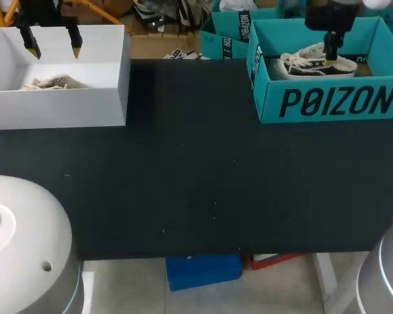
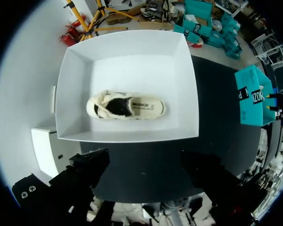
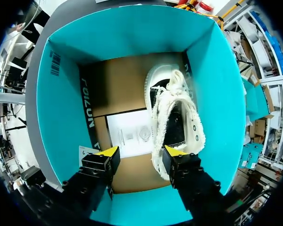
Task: Take the shoe out of the shoebox, open the shoe tongue, remove and reinsert the insole, then place the shoe into the shoebox
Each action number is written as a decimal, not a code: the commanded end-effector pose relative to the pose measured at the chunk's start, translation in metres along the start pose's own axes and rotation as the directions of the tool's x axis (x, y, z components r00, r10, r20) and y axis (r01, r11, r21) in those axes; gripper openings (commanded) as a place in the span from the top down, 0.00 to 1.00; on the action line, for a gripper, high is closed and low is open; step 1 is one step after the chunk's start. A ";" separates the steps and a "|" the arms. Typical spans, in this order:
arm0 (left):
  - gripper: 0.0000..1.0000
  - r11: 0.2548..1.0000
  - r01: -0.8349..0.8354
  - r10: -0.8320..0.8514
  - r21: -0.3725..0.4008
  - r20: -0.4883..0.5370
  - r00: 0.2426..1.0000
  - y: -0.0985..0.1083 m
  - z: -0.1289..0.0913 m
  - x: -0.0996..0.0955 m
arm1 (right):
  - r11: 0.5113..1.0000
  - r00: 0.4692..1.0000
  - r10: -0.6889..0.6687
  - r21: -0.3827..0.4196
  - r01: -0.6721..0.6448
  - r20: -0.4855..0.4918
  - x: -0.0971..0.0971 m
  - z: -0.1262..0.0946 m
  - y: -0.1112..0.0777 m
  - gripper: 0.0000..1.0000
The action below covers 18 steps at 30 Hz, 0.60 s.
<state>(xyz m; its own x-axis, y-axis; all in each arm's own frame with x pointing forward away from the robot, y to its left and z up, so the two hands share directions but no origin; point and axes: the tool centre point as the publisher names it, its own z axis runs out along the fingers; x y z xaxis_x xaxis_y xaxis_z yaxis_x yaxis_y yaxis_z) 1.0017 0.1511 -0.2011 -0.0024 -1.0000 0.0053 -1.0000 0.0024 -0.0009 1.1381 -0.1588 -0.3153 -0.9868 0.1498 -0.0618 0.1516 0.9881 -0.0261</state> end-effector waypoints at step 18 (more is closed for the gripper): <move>0.00 1.000 0.001 -0.001 -0.001 0.003 1.000 0.001 -0.001 0.001 | 0.999 0.999 -0.025 -0.028 0.024 -0.030 -0.021 0.049 0.007 0.59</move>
<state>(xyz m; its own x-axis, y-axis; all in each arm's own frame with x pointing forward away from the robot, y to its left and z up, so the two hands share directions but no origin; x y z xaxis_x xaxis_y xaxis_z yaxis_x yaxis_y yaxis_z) 1.0017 0.1511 -0.2011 -0.0025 -1.0000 0.0053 -1.0000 0.0025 -0.0009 1.1555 -0.1559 -0.3546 -0.9912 0.1263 -0.0395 0.1265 0.9920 -0.0032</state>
